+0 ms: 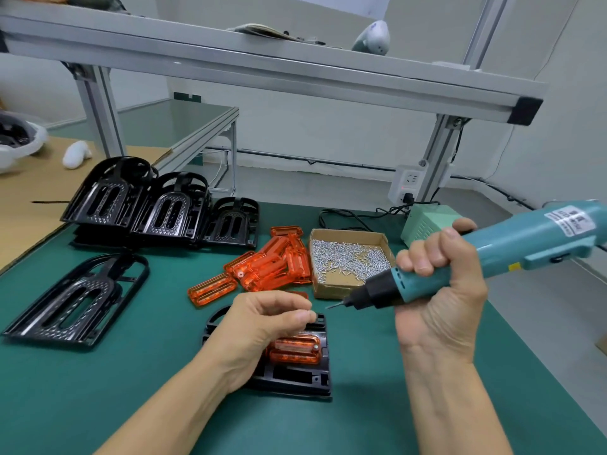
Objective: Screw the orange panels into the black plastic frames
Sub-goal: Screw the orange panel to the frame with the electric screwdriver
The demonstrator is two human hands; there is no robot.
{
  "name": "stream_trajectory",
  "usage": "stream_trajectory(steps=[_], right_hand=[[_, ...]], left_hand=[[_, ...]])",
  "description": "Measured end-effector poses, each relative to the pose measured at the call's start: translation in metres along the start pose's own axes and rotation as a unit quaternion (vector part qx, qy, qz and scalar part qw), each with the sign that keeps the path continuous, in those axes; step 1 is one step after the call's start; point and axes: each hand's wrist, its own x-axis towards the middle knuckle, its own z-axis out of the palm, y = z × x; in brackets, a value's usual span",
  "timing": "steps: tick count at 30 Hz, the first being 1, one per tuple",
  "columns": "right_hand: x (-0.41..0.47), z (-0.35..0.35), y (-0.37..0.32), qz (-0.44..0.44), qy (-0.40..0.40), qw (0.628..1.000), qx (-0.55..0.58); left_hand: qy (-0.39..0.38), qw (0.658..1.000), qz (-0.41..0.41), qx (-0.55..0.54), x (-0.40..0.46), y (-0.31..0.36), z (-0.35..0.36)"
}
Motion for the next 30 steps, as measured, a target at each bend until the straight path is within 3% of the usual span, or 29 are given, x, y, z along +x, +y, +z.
stream_trajectory(steps=[30], right_hand=[[-0.017, 0.015, 0.015, 0.013, -0.052, 0.997, -0.049]], left_hand=[[-0.020, 0.999, 0.031, -0.032, -0.021, 0.001, -0.004]])
